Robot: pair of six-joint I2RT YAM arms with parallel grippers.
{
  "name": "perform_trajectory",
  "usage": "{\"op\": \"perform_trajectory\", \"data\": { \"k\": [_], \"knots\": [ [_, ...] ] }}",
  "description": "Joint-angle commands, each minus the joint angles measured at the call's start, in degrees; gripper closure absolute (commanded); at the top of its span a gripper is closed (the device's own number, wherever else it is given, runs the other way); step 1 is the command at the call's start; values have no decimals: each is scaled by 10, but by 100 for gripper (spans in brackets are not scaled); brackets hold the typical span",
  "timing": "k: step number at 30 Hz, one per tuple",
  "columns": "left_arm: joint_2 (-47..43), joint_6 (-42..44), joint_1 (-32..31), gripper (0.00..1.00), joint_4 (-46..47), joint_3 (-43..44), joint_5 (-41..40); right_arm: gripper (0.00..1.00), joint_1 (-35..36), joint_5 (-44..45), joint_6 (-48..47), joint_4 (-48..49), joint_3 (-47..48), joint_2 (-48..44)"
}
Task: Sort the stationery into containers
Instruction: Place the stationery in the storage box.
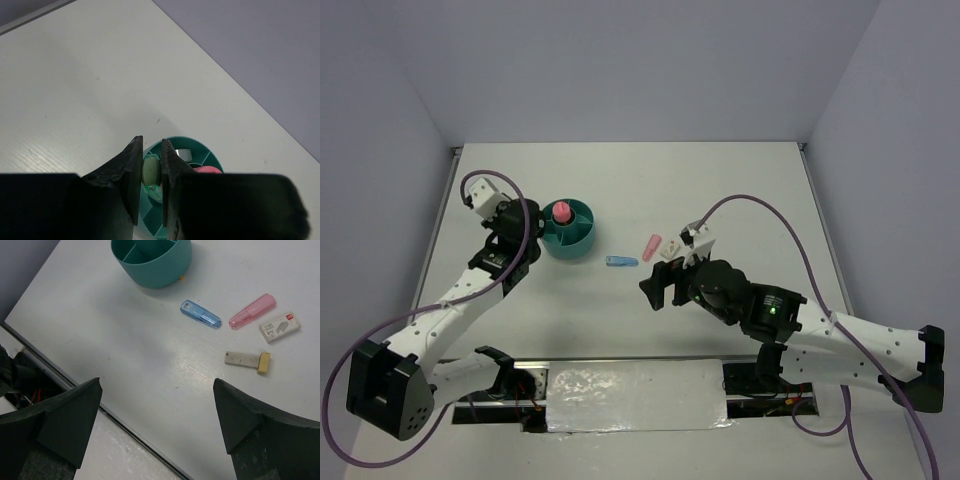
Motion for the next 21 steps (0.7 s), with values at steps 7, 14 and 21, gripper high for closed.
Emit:
{"op": "perform_trajectory", "data": {
  "k": [7,14,21],
  "knots": [
    [59,-2,3,90,103,-17,22,0,-1,1,12,13,-8,6],
    [73,-24,3,64,87,-30,14,0,-2,-1,13,22,-13,21],
    [45,-30,3,17,77,-28,32,0,-12,7,-16,48,-19,50]
  ]
}}
